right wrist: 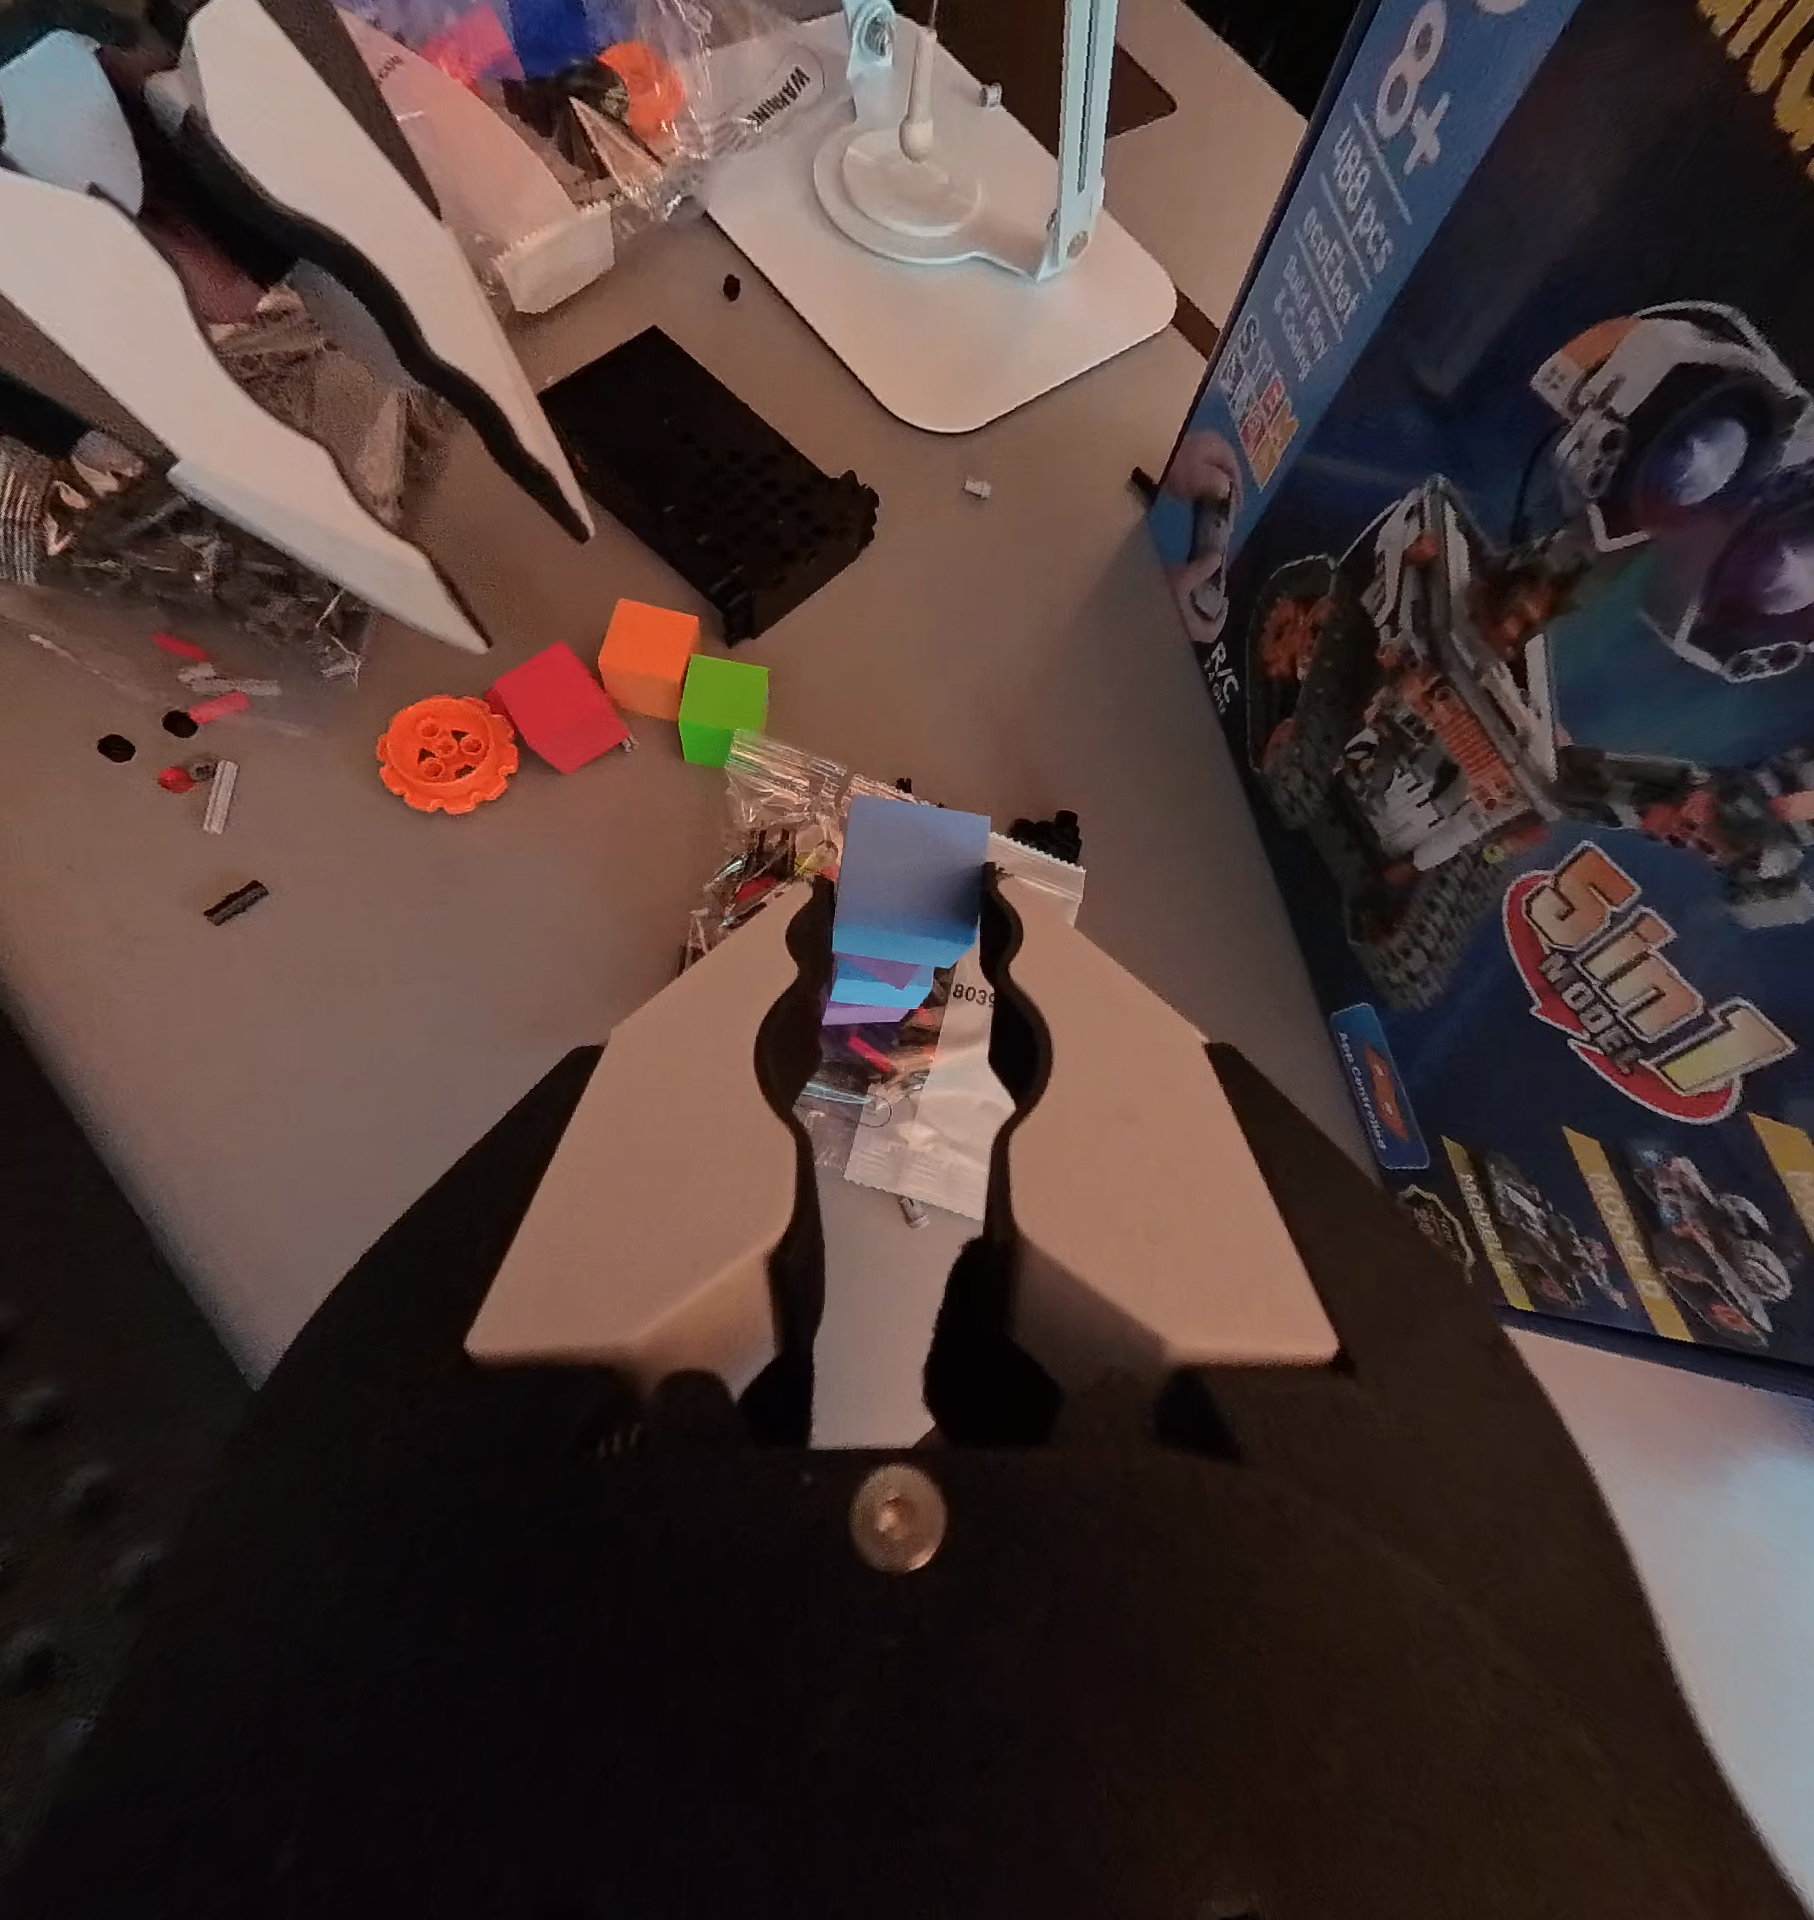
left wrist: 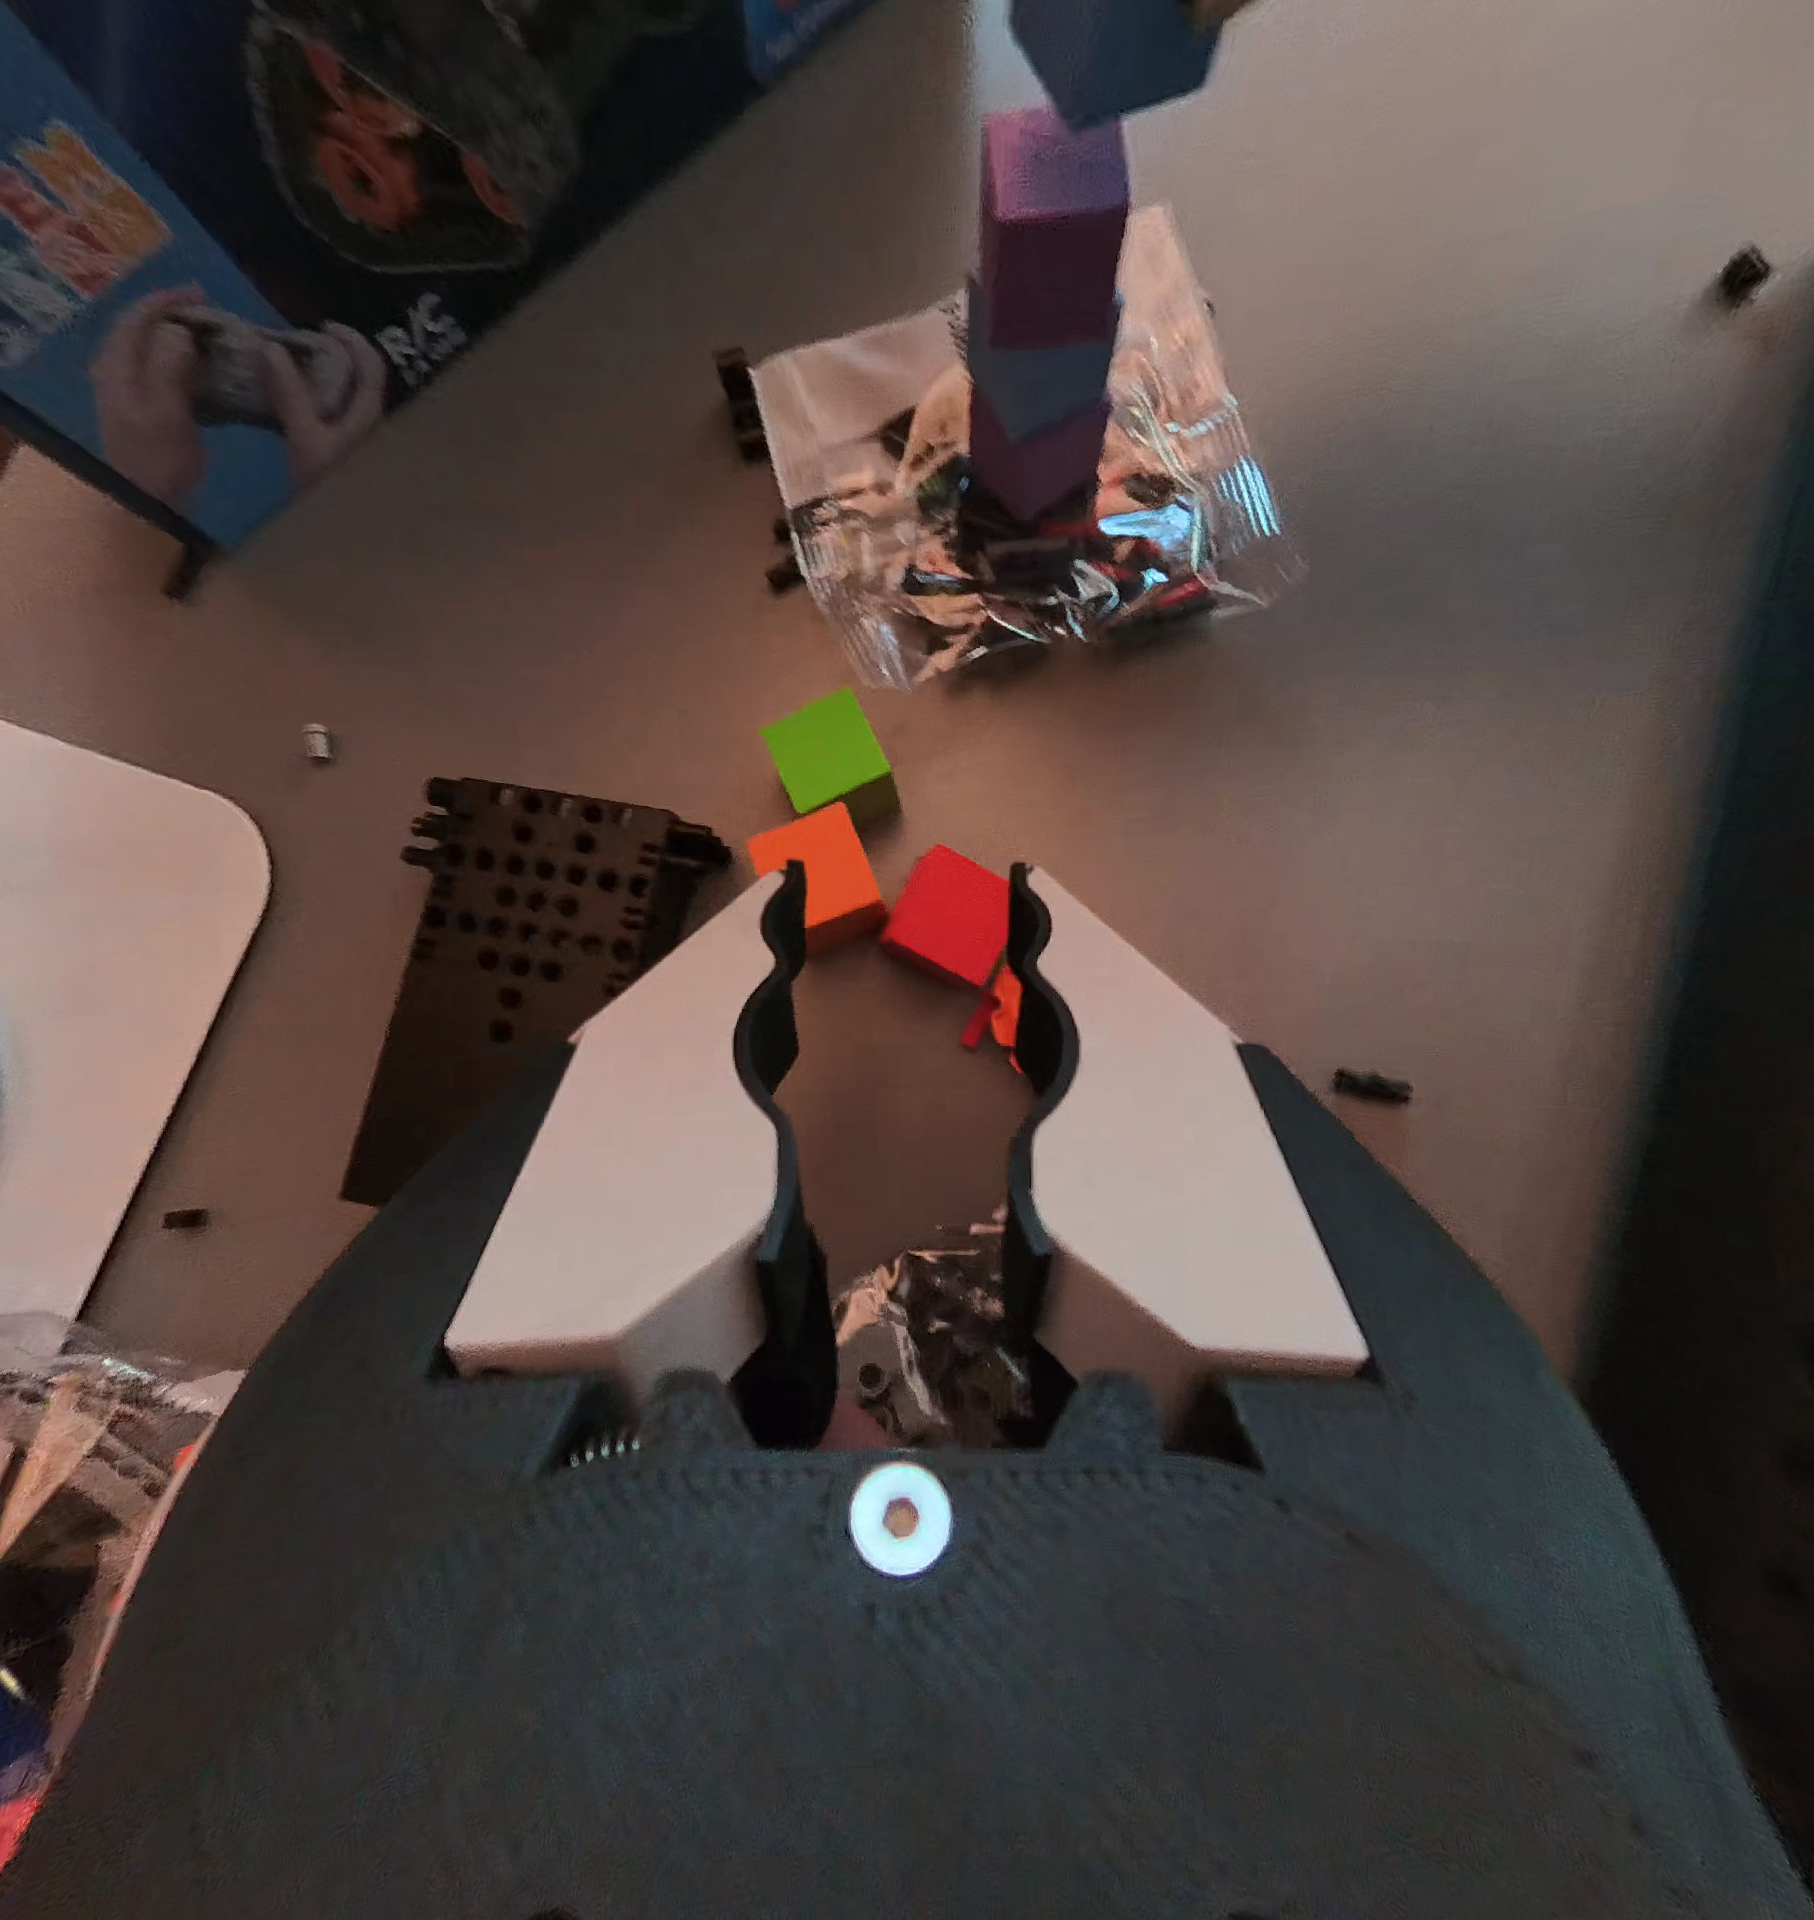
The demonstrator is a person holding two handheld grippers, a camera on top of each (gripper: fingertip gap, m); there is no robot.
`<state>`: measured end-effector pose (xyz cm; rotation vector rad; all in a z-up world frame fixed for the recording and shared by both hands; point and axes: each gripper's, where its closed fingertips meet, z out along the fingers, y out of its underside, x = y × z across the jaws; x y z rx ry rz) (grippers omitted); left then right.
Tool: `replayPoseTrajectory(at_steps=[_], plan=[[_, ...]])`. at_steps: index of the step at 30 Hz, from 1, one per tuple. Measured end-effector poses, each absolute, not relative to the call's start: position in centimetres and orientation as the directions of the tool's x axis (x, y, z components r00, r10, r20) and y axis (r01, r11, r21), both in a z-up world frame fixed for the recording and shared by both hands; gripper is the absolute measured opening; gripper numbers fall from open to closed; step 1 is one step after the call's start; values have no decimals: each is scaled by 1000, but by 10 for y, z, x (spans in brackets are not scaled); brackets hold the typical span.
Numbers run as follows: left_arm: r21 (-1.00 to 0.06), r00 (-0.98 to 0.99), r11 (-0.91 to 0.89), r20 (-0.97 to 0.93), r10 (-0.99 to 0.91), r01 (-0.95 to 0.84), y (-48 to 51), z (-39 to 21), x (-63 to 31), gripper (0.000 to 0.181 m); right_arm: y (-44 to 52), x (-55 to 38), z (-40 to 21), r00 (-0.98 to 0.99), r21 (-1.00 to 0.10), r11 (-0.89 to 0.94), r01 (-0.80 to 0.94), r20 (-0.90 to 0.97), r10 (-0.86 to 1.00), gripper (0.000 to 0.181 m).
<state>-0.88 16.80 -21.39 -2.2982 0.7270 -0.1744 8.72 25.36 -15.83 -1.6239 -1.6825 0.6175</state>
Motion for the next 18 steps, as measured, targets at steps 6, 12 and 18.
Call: replayPoseTrajectory(at_steps=[6, 12, 18], plan=[[-600, 794, -607, -80, -603, -521, 159, -234, -4, 42, 255, 83, -173, 38, -738, 60, 672, 115, 993, 27], [-535, 775, -620, -111, -622, -574, 159, -250, -6, 36, 258, 83, -168, 63, -761, 46, 648, 114, 992, 39], [-502, 761, -614, -152, -631, -609, 160, -254, -10, 25, 252, 87, -141, 105, -806, 129, 578, 230, 968, 38]])
